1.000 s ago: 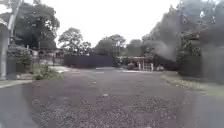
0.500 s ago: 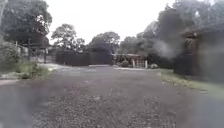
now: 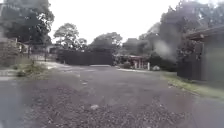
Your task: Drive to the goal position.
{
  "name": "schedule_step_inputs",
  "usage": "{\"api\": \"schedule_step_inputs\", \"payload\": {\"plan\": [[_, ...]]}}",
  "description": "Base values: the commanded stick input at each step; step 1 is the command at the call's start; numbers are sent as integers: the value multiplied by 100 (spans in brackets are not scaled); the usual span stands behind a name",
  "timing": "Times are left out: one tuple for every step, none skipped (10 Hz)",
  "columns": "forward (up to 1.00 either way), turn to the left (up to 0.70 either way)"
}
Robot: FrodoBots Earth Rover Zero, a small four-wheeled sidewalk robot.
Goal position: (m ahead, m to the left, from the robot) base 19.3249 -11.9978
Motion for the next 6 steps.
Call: {"api": "schedule_step_inputs", "payload": {"plan": [[70, 0], [70, 0], [70, 0], [70, 0], [70, 0], [70, 0]]}}
